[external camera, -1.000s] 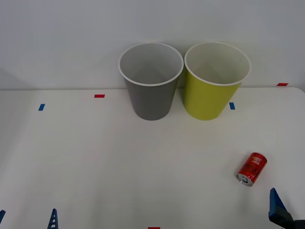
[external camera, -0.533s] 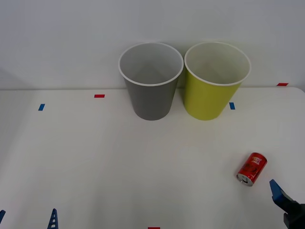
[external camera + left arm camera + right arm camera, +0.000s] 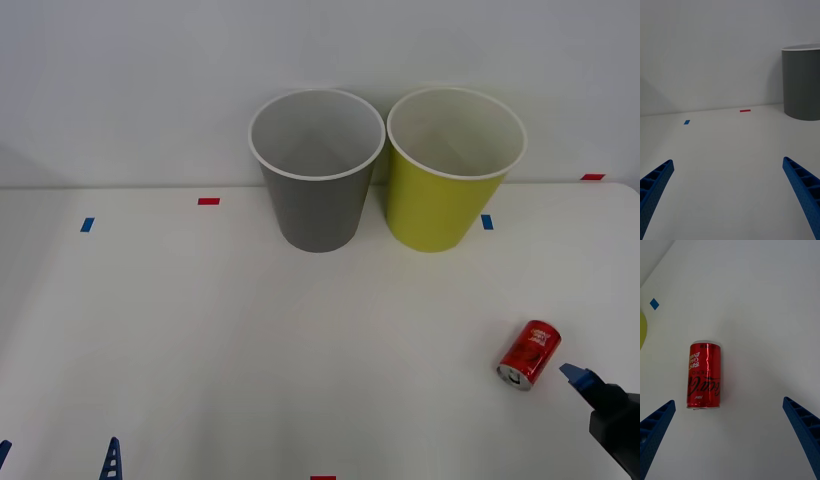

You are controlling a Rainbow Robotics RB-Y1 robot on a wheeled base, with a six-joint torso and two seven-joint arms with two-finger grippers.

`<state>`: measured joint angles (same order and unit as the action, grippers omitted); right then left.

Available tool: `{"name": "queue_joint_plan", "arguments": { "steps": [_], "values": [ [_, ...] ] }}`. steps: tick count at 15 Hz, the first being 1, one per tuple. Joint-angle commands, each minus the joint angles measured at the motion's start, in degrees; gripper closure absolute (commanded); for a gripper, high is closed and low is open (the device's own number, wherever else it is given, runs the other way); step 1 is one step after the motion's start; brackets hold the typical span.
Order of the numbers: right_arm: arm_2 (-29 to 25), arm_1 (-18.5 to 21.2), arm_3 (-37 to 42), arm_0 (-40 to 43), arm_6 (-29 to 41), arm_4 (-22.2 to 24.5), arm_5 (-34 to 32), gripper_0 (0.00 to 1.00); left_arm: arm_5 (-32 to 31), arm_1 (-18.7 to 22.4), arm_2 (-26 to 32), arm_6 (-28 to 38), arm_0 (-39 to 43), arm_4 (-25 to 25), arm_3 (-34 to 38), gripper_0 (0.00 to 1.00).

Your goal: Put cans in the gray bin and PET bottles in the light green bin.

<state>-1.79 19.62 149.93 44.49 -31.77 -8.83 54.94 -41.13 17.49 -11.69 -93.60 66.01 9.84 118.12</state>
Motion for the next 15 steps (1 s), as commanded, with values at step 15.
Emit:
{"name": "queue_joint_plan", "arguments": {
  "steps": [15],
  "values": [
    [-2.2,14.4,-6.0,-27.7,-0.2,-13.1,28.2,0.00,0.0,0.0,0.0,0.0,0.0,0.0,0.0,0.00]
  ]
}}
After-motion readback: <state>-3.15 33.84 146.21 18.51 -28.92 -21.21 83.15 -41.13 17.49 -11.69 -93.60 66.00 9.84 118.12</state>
